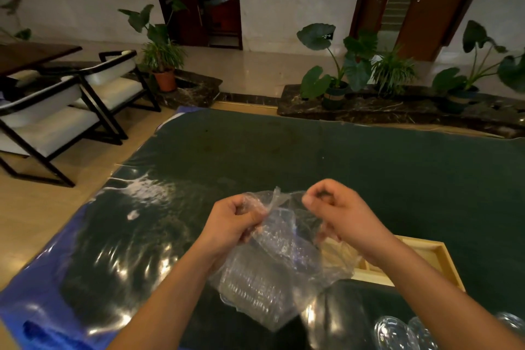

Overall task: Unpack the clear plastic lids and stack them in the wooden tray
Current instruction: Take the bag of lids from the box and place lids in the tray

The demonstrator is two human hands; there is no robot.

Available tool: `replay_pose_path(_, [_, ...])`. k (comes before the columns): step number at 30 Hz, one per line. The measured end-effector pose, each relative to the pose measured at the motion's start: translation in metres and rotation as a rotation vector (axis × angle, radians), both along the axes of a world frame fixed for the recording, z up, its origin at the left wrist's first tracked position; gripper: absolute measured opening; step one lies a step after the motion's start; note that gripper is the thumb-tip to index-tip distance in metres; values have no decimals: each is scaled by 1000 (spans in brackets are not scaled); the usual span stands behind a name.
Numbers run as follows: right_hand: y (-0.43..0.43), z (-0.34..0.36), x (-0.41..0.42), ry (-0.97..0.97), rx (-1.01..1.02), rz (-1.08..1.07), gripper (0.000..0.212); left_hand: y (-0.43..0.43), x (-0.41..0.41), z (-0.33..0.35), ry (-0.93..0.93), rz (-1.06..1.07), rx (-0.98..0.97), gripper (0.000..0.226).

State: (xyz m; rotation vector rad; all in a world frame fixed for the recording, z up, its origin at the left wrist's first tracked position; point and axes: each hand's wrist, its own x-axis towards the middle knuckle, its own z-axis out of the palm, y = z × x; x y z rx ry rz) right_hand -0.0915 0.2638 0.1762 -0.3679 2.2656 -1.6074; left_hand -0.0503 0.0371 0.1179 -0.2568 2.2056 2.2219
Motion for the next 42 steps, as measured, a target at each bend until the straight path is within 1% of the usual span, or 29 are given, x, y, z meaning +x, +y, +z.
replay_pose_path(2, [-2, 2, 3, 19, 142, 107, 19, 0, 0, -2, 1, -17, -23, 28])
replay_pose_path(3, [-2, 3, 2, -2, 122, 118, 15, 0, 0, -2, 7, -13, -43, 28])
replay_pose_path(4, [0, 3, -1, -45, 48, 88, 12, -1, -1, -3, 13, 3, -70, 28])
replay_pose_path(7, [5, 5, -7, -154, -179, -64, 20, -4, -2, -6, 52, 92, -175, 34])
replay_pose_path(9, [5, 4, -6, -187, -259, -128, 23, -4, -2, -6, 124, 153, -493, 27])
replay_pose_path(11, [2, 2, -3, -198, -270, -194, 25, -6, 0, -5, 142, 241, -866, 31])
replay_pose_path(13, [-2, -2, -1, -200, -256, -249, 25, -7, 1, 2, 111, 258, -979, 26])
replay_pose_path(15, [-6, -4, 1, -218, -243, -250, 25, -3, 1, 7, 67, 159, -854, 20])
replay_pose_path(17, [-7, -5, 1, -228, -198, -202, 23, 3, 1, 12, 35, 90, -516, 15])
replay_pose_path(18, [-9, -3, 2, -190, -129, -165, 20, 5, 1, 15, 11, 92, -335, 13])
replay_pose_path(19, [-9, 0, 2, -82, 9, -121, 16, 5, 1, 17, -4, 91, -181, 12])
replay_pose_path(20, [-10, 2, 2, 87, 218, -68, 22, 7, 0, 19, -16, 86, -70, 13])
replay_pose_path(22, [-15, 1, 1, 415, 610, 54, 54, 13, 0, 19, -36, 63, 41, 16])
replay_pose_path(23, [-19, 2, 0, 497, 654, 70, 61, 17, 0, 18, -37, 56, 60, 18])
replay_pose_path(24, [-23, 3, -2, 532, 612, 56, 56, 20, -1, 18, -37, 63, 57, 18])
replay_pose_path(25, [-25, 4, -5, 549, 535, 21, 40, 23, -2, 17, -36, 84, 25, 19])
replay_pose_path(26, [-25, 5, -10, 544, 470, -37, 28, 22, -3, 15, -26, 116, -113, 20])
replay_pose_path(27, [-24, 8, -15, 543, 439, -103, 26, 19, -6, 13, -1, 141, -367, 19])
replay_pose_path(29, [-16, 10, -26, 545, 477, -188, 34, 9, -7, 8, 99, 205, -931, 15])
replay_pose_path(30, [-13, 9, -29, 546, 500, -204, 36, 5, -6, 8, 171, 261, -1030, 13])
replay_pose_path(31, [-13, 6, -29, 542, 511, -210, 38, 5, -4, 11, 209, 304, -980, 9])
replay_pose_path(32, [-14, 2, -29, 538, 503, -211, 38, 6, -2, 13, 204, 347, -839, 10])
replay_pose_path(34, [-20, -4, -28, 494, 429, -228, 37, 13, 1, 15, 30, 395, -395, 49])
replay_pose_path(35, [-23, -7, -28, 463, 378, -239, 36, 17, 4, 12, -97, 357, -223, 64])
replay_pose_path(36, [-25, -8, -28, 435, 332, -244, 36, 21, 7, 7, -207, 289, -110, 67])
replay_pose_path(38, [-25, -8, -28, 405, 296, -236, 35, 24, 14, -4, -354, 119, 62, 54])
replay_pose_path(39, [-22, -8, -29, 429, 322, -222, 34, 21, 17, -8, -366, 66, 110, 45])
replay_pose_path(40, [-18, -8, -30, 479, 377, -213, 32, 16, 17, -10, -351, 73, 89, 38])
replay_pose_path(42, [-10, -6, -35, 579, 501, -218, 28, 3, 12, -11, -298, 200, -77, 31])
